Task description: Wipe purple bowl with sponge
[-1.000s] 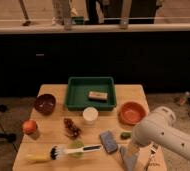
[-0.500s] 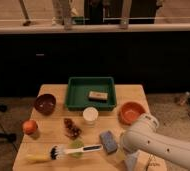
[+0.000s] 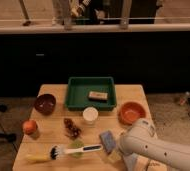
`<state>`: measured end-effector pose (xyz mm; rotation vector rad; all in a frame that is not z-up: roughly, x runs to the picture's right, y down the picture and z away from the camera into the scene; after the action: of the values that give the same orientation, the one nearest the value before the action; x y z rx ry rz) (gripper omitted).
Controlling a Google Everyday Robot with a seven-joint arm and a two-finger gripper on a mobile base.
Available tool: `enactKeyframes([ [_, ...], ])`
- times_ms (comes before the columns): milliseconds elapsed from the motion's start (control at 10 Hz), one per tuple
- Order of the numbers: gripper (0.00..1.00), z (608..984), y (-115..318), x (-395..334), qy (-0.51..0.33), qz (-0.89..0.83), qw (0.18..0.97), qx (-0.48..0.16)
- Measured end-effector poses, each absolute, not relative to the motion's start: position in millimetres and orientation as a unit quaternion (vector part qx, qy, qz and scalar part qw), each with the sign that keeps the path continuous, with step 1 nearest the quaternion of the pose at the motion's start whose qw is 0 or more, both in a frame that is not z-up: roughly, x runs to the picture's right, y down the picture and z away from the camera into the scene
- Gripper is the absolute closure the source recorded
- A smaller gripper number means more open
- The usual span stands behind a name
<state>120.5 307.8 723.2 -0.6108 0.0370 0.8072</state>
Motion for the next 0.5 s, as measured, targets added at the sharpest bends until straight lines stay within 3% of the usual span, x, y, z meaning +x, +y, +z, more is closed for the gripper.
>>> enactKeyframes([
  [500, 0.20, 741, 316, 104, 0.007, 0.409, 0.862, -0.299],
])
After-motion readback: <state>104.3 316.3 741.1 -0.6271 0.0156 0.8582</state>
